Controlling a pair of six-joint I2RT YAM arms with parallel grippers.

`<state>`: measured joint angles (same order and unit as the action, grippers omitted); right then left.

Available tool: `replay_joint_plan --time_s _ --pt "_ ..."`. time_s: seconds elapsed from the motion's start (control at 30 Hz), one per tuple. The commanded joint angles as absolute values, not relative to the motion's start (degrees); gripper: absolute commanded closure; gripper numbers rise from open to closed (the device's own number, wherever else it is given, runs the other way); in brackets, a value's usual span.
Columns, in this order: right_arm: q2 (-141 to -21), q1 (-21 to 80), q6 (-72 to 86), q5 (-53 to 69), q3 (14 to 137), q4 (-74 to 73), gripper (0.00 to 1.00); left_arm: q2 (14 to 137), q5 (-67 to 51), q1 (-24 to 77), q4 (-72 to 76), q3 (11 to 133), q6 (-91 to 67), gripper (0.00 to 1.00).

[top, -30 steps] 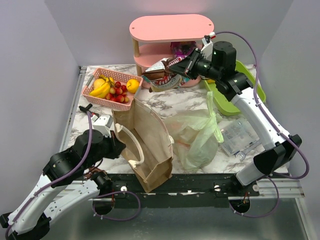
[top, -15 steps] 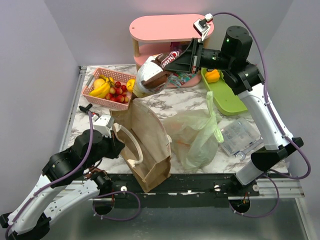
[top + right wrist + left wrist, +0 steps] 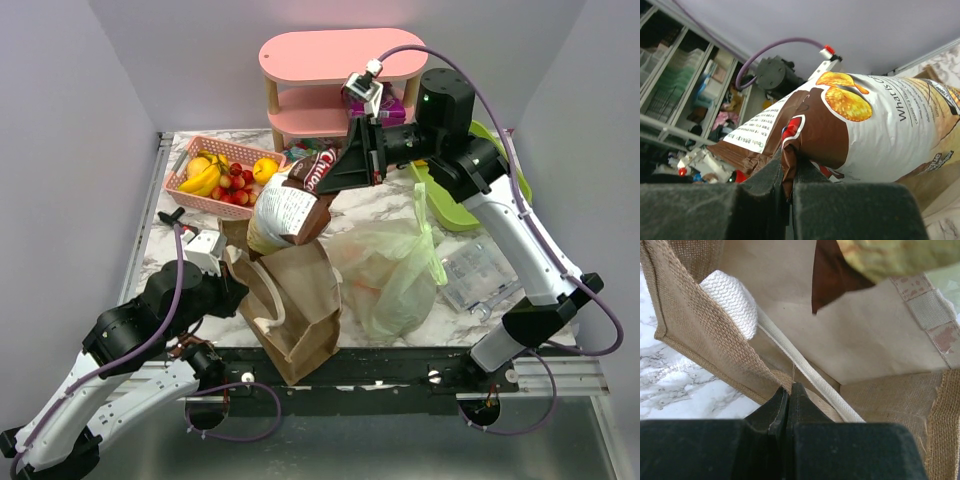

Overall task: Place the food into the grocery bag and tie it
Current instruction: Place the snack in the grocery bag.

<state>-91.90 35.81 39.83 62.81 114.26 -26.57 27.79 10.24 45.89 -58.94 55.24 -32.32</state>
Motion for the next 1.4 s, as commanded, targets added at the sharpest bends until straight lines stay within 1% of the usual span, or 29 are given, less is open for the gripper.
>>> replay_joint_plan --time_s 0.0,0.27,0.4,0.5,0.7,0.8,1.17,1.37 --pt "-88.07 38.18 34.49 68.02 113.47 -28.25 0.99 27.24 11.95 46.17 -56.0 55.11 -30.63 1.0" --pt "-88.79 44.79 18.79 62.36 113.09 -44.71 0.99 27.23 11.82 46.2 -56.11 55.24 -30.25 1.0" --pt "-89.9 45.63 12.27 58.94 112.13 -50.43 0.99 27.16 11.95 46.15 -56.75 55.44 -30.04 1.0" --pt "-90.26 45.62 8.33 53.81 112.49 -54.17 0.99 26.99 12.17 46.22 -57.45 55.55 -29.97 1.0" --pt "-91.91 45.57 4.96 51.24 110.37 -56.27 0.99 26.63 12.47 46.19 -58.26 55.56 -29.54 1.0" --pt "-94.07 45.71 4.94 52.99 110.16 -56.36 0.99 26.55 12.51 46.15 -58.22 55.38 -29.18 1.0" --pt "-102.15 49.76 0.61 54.32 118.26 -60.23 0.99 27.19 12.35 46.21 -57.13 54.49 -29.0 1.0" --pt "-107.28 49.95 0.62 50.93 121.41 -58.66 0.99 27.13 12.36 46.16 -57.22 54.49 -28.83 1.0"
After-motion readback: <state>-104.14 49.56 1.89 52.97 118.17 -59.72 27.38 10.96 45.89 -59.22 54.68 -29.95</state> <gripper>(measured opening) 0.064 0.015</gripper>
